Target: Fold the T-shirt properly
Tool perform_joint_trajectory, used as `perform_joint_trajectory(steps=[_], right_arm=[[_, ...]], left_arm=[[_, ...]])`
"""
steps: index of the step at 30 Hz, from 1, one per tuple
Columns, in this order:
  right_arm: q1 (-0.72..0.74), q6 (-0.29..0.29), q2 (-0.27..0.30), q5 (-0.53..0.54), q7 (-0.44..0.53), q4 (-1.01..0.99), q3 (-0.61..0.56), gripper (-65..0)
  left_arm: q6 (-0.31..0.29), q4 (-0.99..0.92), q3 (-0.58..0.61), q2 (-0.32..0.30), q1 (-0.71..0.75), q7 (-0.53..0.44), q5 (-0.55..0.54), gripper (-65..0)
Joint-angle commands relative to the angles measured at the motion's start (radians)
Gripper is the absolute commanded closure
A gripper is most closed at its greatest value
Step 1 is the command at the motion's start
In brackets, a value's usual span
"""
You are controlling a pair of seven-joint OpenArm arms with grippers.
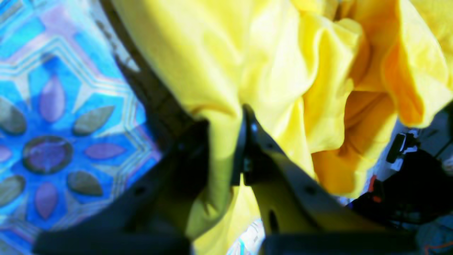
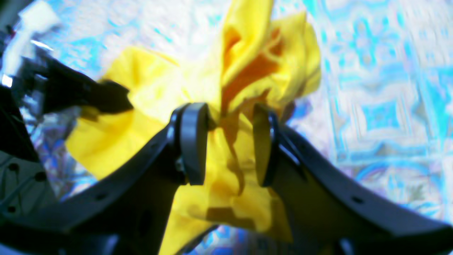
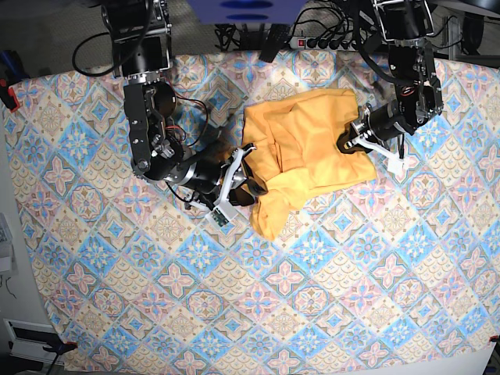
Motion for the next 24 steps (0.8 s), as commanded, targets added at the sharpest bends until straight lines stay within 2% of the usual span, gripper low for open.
perform_joint_trajectory(steps=[1, 11, 16, 17, 20, 21, 24], right_arm=[[0.018, 0.011, -0.007, 0.02, 0.025, 0.001, -0.002, -20.9], [0.027, 0.011, -0.015, 0.02, 0.026, -0.047, -0.005, -21.0], [0.075, 0.011, -0.015, 0.02, 0.097, -0.155, -0.086, -20.3], [0.076, 0.011, -0.015, 0.02, 0.109, -0.172, -0.103, -18.1], [0.082, 0.011, -0.015, 0.024, 0.12, -0.194, -0.125, -2.9], [0.082, 0.011, -0.015, 0.024, 0.12, -0.188, -0.128, -1.4], [0.078, 0.011, -0.015, 0.027, 0.12, -0.149, -0.132, -3.4]], left_arm=[[-0.007, 0.012, -0.001, -0.007, -0.011, -0.008, -0.017, 0.0], [-0.005, 0.012, -0.005, -0.007, -0.006, -0.008, -0.017, 0.0], [-0.005, 0.012, -0.008, -0.009, -0.005, -0.008, -0.017, 0.0], [-0.005, 0.012, -0.008, -0.01, -0.005, -0.008, -0.017, 0.0], [-0.005, 0.013, -0.008, -0.01, -0.005, -0.008, -0.017, 0.0], [-0.005, 0.013, -0.008, -0.01, -0.005, -0.008, -0.017, 0.0], [-0.007, 0.013, -0.009, -0.013, -0.005, -0.008, -0.017, 0.0]])
